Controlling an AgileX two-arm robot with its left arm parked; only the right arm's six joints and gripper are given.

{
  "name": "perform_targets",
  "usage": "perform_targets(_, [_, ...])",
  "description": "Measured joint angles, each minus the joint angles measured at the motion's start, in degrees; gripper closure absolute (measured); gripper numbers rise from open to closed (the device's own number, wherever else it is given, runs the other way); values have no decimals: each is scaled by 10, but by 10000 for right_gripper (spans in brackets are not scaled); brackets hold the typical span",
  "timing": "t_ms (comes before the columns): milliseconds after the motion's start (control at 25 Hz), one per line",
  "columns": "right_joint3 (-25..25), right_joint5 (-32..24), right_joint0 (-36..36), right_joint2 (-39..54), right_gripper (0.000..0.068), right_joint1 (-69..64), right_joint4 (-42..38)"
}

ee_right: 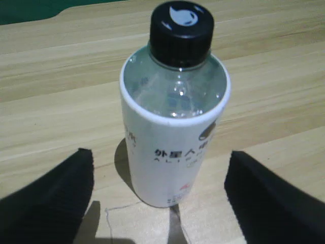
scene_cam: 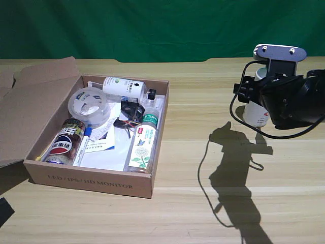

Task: Place the white bottle into the box.

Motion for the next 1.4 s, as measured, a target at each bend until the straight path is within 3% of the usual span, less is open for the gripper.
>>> perform_targets(160, [0,0,-2,-26,50,26,23])
perform_targets(600, [0,28,-74,-39,66,52,-21])
perform_targets(1120, [-3,29,-77,-53,85,100,-60])
perform_targets(1400, [-4,31,-77,-92,85,155,-38])
